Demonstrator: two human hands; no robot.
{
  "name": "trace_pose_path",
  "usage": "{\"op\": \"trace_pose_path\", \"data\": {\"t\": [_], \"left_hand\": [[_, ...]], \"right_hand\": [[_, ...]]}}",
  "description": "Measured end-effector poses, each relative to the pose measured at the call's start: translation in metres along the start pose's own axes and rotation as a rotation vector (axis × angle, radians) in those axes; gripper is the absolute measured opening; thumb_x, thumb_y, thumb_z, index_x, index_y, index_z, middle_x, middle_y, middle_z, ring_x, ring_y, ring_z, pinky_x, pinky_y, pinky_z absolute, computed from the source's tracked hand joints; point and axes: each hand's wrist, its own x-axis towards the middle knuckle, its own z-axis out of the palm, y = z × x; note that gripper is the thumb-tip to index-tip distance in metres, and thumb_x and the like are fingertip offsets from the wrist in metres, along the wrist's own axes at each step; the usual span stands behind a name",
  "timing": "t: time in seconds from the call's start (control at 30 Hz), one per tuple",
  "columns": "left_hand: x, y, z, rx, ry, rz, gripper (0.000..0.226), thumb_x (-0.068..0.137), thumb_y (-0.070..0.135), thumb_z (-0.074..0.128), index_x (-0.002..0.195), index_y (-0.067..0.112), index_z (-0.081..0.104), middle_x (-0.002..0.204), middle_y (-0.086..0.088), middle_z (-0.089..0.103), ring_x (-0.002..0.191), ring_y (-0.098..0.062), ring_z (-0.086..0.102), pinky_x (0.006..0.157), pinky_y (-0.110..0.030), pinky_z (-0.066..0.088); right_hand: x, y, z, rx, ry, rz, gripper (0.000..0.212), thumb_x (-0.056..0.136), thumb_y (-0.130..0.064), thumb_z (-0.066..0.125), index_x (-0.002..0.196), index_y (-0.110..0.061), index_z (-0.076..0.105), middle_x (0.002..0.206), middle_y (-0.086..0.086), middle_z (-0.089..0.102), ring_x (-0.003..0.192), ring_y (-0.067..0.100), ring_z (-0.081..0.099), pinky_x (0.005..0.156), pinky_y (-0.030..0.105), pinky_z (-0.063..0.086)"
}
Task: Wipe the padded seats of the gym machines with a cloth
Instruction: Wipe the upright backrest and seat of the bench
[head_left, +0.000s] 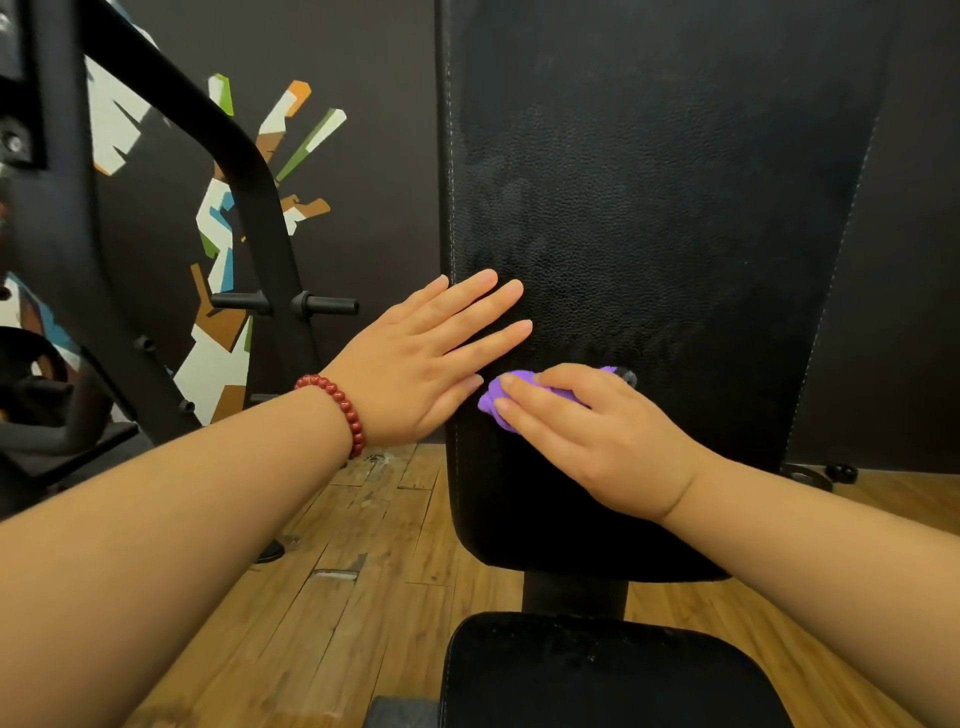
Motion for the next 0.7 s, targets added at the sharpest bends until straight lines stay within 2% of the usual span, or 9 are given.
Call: {"op": "trace_pose_path", "data": {"t": [0.07,0.2,0.23,0.37,0.43,0.5,0.57,0.7], "left_hand": [[0.001,-0.003,-0.002,0.007,-0.006,0.02,0.054,0.101,0.033,0.029,0.152,0.019,0.018,0.159,-0.008,0.013,0.148,-0.026,0.008,0.122,-0.04,0.003],[0.0,-0.004,-0.005,0.002,-0.023,0.031,0.055,0.1,0.032,0.029,0.152,0.018,0.019,0.16,-0.009,0.015,0.148,-0.027,0.009,0.121,-0.04,0.003],[0.0,-0.003,-0.005,0.002,-0.029,0.03,0.056,0.1,0.032,0.029,0.152,0.018,0.018,0.16,-0.009,0.014,0.148,-0.027,0.008,0.121,-0.04,0.002],[-0.001,-0.008,-0.009,-0.017,-0.054,0.052,0.058,0.098,0.03,0.033,0.152,0.016,0.017,0.16,-0.008,0.012,0.149,-0.026,0.007,0.121,-0.04,0.003],[0.0,-0.014,-0.013,-0.024,-0.075,0.088,0.058,0.097,0.029,0.032,0.152,0.014,0.02,0.16,-0.008,0.015,0.148,-0.025,0.009,0.121,-0.04,0.005],[0.0,-0.018,-0.017,-0.017,-0.086,0.106,0.057,0.097,0.028,0.031,0.152,0.012,0.023,0.159,-0.008,0.018,0.148,-0.025,0.011,0.121,-0.039,0.007],[0.0,-0.018,-0.016,-0.015,-0.084,0.105,0.057,0.098,0.028,0.031,0.152,0.012,0.023,0.159,-0.008,0.018,0.148,-0.025,0.012,0.121,-0.039,0.006],[-0.001,-0.014,-0.012,-0.009,-0.066,0.091,0.057,0.098,0.027,0.032,0.152,0.011,0.022,0.159,-0.008,0.016,0.148,-0.026,0.01,0.121,-0.04,0.005]], "right_hand": [[-0.005,-0.004,0.003,0.04,-0.037,-0.012,0.032,0.099,-0.004,0.042,0.12,0.004,0.064,0.12,0.019,0.065,0.087,0.035,0.064,0.082,0.042,0.052],[-0.015,-0.012,-0.003,0.149,-0.192,-0.21,0.031,0.098,-0.004,0.042,0.121,0.004,0.061,0.117,0.018,0.066,0.085,0.032,0.064,0.074,0.042,0.054],[-0.011,-0.008,-0.005,0.143,-0.183,-0.212,0.031,0.098,-0.004,0.042,0.121,0.004,0.061,0.119,0.018,0.065,0.086,0.032,0.064,0.075,0.043,0.054],[0.014,0.014,-0.004,0.072,-0.029,-0.032,0.03,0.099,-0.003,0.043,0.12,0.009,0.061,0.122,0.023,0.063,0.089,0.037,0.064,0.083,0.045,0.053],[0.007,0.003,0.004,0.083,-0.054,-0.042,0.03,0.099,-0.003,0.043,0.124,0.007,0.057,0.124,0.022,0.062,0.09,0.036,0.064,0.08,0.045,0.053],[-0.01,-0.013,0.008,0.137,-0.151,-0.126,0.032,0.099,-0.003,0.041,0.129,0.004,0.051,0.126,0.02,0.062,0.09,0.035,0.064,0.079,0.044,0.053],[-0.016,-0.018,0.004,0.132,-0.197,-0.183,0.033,0.097,-0.003,0.043,0.127,0.003,0.056,0.123,0.017,0.063,0.088,0.033,0.064,0.076,0.043,0.054],[0.011,-0.003,-0.002,0.135,-0.097,-0.084,0.031,0.099,-0.003,0.041,0.12,0.005,0.063,0.121,0.02,0.064,0.088,0.034,0.063,0.077,0.045,0.053]]}}
